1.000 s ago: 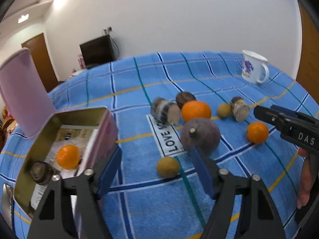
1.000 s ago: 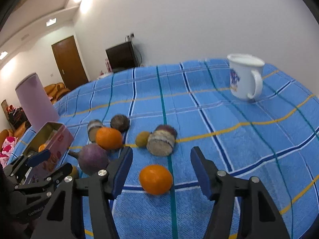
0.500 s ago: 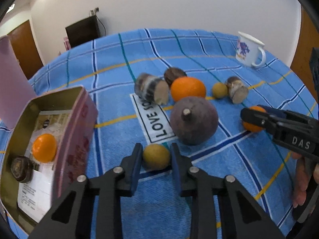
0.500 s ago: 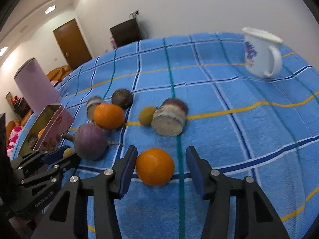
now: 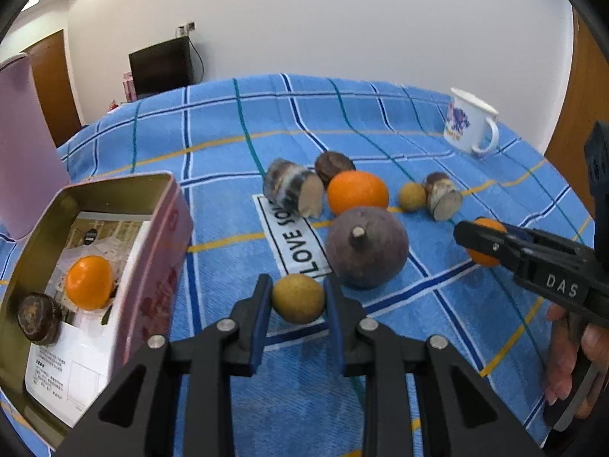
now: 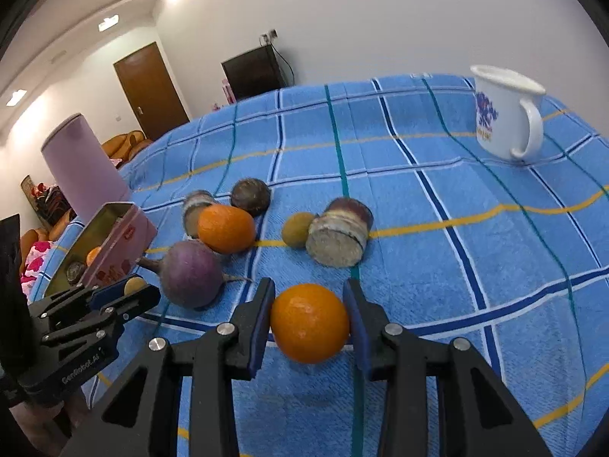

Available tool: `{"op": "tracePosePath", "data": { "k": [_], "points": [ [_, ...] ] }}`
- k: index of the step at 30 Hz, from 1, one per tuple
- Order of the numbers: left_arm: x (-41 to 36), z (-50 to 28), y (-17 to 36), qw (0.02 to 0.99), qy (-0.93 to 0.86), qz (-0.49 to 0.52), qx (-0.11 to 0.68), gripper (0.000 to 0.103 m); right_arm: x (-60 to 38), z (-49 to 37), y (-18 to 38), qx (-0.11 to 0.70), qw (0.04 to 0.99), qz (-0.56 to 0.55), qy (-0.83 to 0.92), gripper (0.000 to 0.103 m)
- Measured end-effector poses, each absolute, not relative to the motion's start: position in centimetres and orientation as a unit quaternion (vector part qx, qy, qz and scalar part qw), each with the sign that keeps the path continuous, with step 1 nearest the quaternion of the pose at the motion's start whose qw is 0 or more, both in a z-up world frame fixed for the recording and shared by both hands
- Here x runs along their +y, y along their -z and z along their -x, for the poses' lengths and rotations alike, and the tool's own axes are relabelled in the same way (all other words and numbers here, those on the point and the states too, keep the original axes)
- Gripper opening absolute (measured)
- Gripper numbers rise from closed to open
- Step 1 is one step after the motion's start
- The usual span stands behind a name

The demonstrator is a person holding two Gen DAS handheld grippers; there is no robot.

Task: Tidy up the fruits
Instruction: 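Grasp the second tangerine with the right gripper while the left gripper holds the yellow-green fruit, then lift both held fruits and carry them toward the pink tin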

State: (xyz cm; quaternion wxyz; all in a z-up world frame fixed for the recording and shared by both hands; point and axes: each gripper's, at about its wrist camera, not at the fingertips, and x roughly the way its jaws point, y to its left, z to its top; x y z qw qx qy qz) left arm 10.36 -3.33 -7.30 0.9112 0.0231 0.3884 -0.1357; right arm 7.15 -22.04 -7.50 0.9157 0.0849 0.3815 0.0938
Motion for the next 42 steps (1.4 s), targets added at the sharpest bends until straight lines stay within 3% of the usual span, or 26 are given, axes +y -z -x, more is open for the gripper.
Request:
{"op": "tracePosePath", "data": {
  "k": [42],
  "points": [
    [-1.9,-5.4,3.7,0.967,0.092,-0.017,0.235,0.028,-20.5,-3.0,4.3,0.252,0.959,-0.035,-0.123,0.039]
  ]
}}
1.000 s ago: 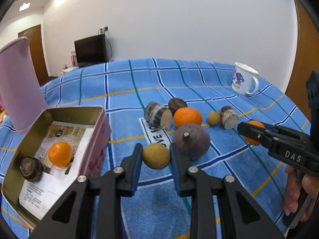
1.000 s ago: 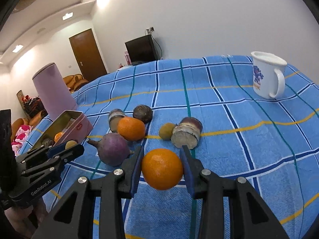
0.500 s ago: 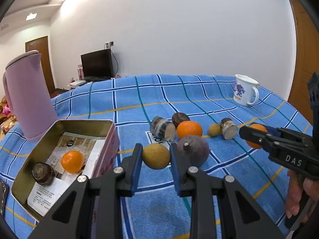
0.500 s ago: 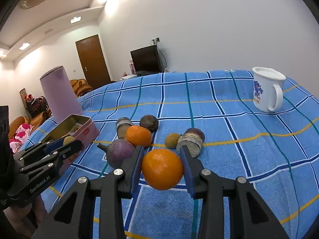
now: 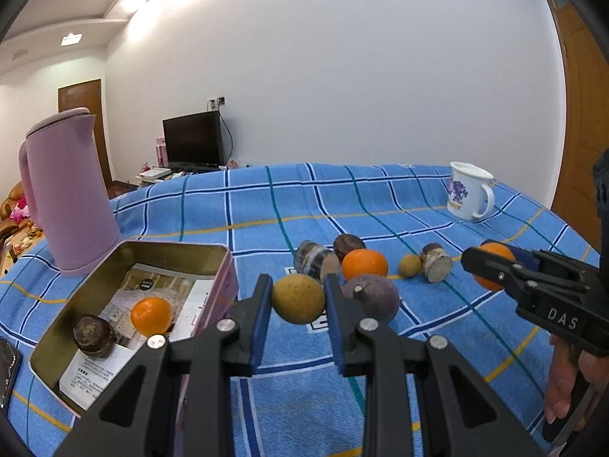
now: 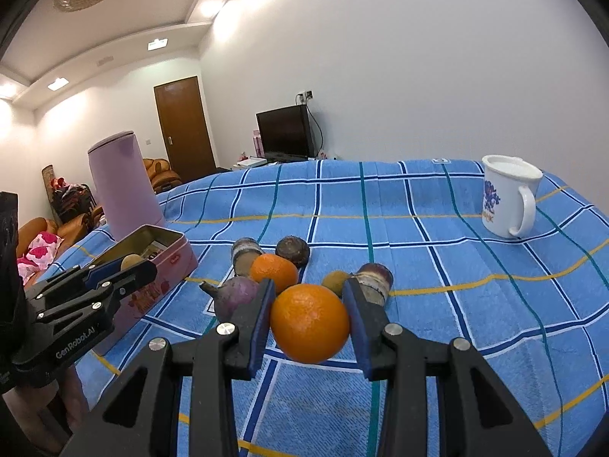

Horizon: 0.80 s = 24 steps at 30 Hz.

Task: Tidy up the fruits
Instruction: 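Lift both held fruits and carry them toward the pink tin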

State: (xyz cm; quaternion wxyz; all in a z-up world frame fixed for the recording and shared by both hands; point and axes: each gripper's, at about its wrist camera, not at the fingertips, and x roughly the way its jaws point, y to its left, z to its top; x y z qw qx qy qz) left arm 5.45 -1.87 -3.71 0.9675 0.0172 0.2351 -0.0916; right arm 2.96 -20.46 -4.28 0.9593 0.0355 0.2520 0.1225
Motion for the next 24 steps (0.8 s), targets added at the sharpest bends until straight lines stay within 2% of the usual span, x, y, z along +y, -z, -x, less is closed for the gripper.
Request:
{"op": "tracePosePath", "data": {
  "k": [24],
  "points": [
    [-1.4,-3.9,2.9,0.977,0.08,-0.008,0.196,0.028,-19.4,-0.7,3.3,0.195,0.972,-0.002,-0.135,0.039]
  ]
}}
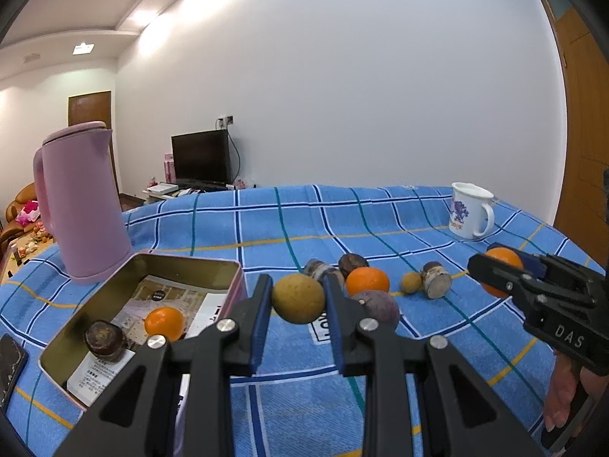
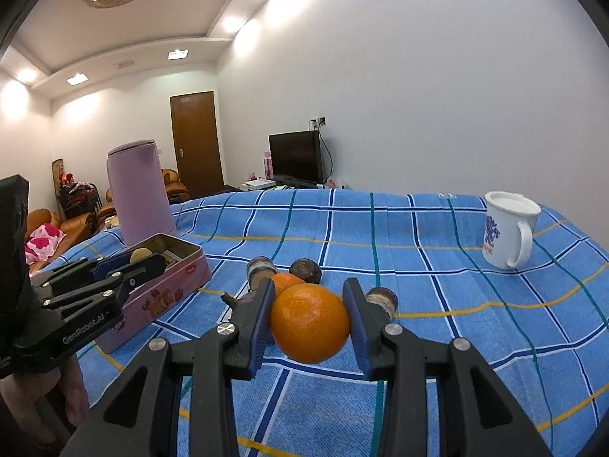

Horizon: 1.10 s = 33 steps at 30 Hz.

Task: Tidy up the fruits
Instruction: 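Lift both held fruits and carry them toward the pink tin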

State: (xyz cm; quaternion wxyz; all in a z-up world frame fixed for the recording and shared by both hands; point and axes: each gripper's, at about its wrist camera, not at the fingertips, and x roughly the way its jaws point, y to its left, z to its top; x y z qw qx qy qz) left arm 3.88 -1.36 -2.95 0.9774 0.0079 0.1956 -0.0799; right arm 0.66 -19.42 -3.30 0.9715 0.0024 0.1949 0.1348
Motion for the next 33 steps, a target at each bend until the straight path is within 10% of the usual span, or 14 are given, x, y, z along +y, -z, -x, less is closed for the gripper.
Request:
{"op": "tracePosePath", "data": {
  "k": [33],
  "points": [
    [-1.4,-2.2,2.4,0.986,0.061,-0.012,0.153,0.028,-18.4,0.9,2.8,0.155,0.977,0.018,-0.146,0.039]
  ]
}}
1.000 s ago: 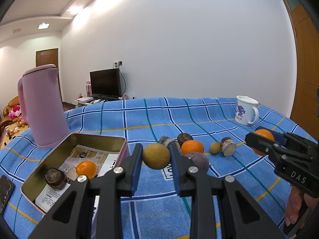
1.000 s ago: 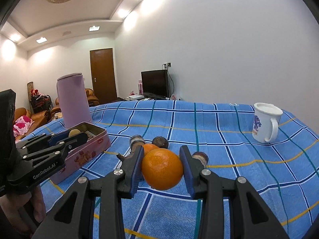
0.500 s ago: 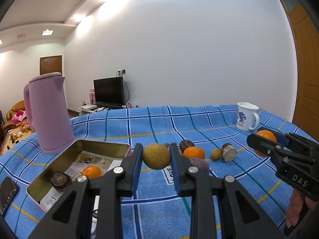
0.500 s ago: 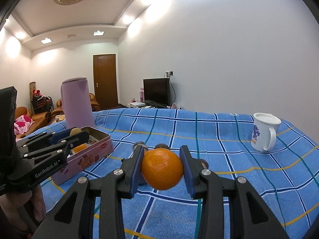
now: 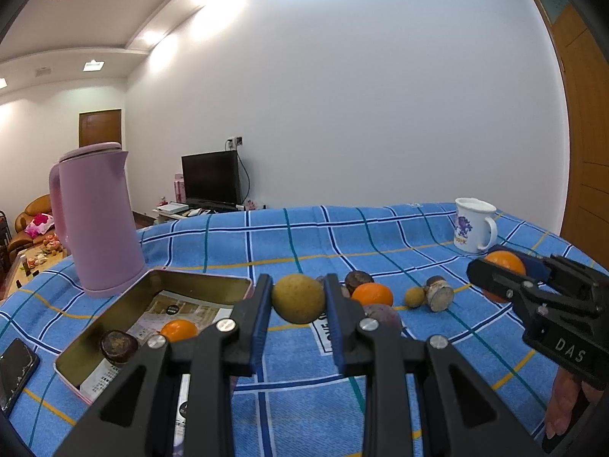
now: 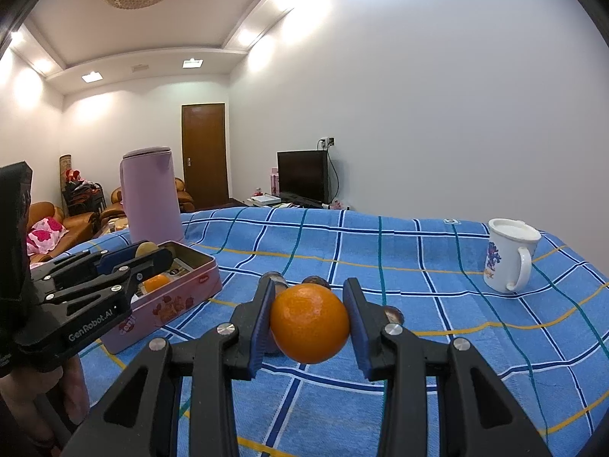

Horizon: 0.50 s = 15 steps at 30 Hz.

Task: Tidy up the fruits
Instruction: 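Lift both held fruits and carry them toward the pink tin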

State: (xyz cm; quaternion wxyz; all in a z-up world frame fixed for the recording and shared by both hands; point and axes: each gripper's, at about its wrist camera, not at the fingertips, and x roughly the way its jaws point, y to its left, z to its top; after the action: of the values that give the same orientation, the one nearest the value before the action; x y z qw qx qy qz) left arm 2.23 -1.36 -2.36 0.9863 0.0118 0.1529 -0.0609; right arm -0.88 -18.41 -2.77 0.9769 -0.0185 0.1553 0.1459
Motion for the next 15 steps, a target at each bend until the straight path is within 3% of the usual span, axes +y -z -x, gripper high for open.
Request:
{"op": "tracePosePath", "data": {
  "k": [15],
  "points": [
    [-1.3,-3.2,2.6,0.984,0.048,-0.01,0.172,0.028,-16.7,-0.2,2.9,0.164,0.972,0.018,-0.165,0.039]
  ]
}}
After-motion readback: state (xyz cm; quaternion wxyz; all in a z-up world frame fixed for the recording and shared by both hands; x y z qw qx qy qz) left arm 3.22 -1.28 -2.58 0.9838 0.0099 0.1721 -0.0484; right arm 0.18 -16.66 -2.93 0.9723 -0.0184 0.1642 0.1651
